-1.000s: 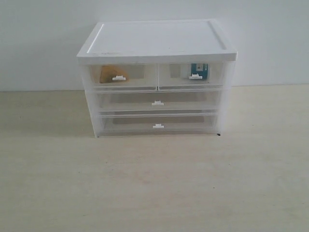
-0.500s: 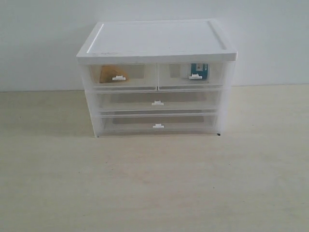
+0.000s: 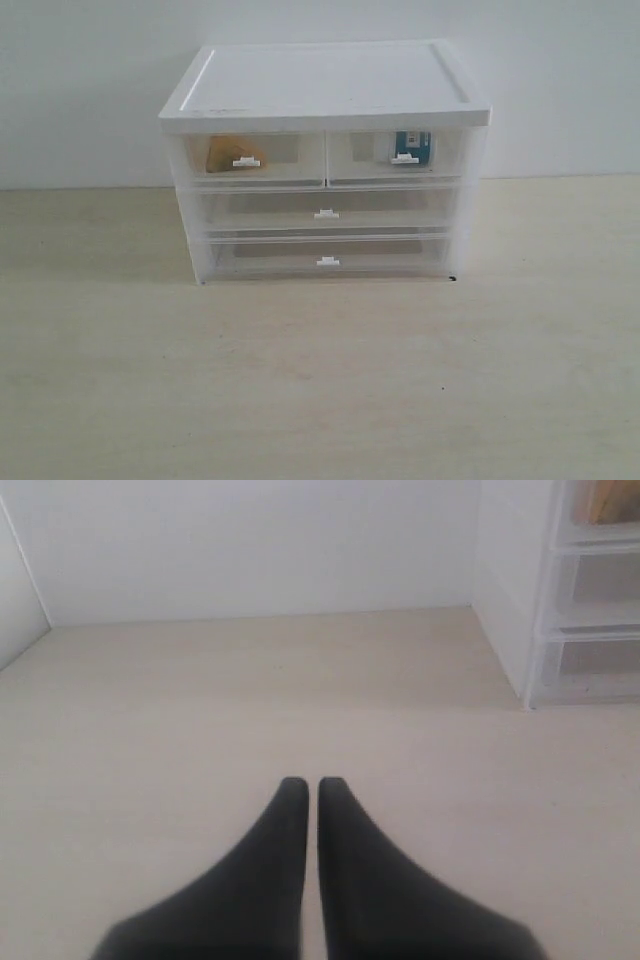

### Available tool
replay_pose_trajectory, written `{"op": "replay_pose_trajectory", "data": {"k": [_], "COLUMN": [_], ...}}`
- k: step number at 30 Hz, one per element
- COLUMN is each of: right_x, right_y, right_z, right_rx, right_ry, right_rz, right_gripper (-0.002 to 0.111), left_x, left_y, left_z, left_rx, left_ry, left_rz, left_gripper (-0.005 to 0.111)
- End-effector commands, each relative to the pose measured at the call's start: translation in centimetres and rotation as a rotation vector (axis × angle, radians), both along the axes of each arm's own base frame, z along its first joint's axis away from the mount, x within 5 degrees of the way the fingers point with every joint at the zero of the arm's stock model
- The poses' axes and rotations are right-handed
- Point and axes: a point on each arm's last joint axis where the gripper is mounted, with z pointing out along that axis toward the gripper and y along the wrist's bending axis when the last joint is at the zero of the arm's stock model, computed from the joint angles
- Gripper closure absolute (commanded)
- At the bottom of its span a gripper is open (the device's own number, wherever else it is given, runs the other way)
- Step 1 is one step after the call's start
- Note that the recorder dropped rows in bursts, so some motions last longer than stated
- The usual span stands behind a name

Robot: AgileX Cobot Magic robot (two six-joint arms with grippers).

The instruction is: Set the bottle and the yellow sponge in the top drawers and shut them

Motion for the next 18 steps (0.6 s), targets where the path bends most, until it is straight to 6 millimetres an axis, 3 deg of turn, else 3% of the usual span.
{"op": "replay_pose_trajectory", "data": {"k": [1, 15, 18], "right_x": [0.14, 0.18, 0.07], "right_y": [0.02, -0.10, 0.33], "right_z": [-0.18, -0.16, -0.32], "right_rx": [-0.003, 0.001, -0.086], "right_ry": [0.009, 0.009, -0.004], "right_rz": [0.001, -0.013, 0.011], "right_gripper": [0.108, 0.108, 0.108], "left_x": [-0.02, -0.02, -0.02], "left_y": [0.01, 0.01, 0.01], "left_z": [-0.16, -0.16, -0.16], "left_rx": [0.007, 0.007, 0.007], "left_ry": [0.006, 0.006, 0.006], "left_rz": [0.000, 0.000, 0.000], "left_gripper": [0.103, 0.103, 0.103]}}
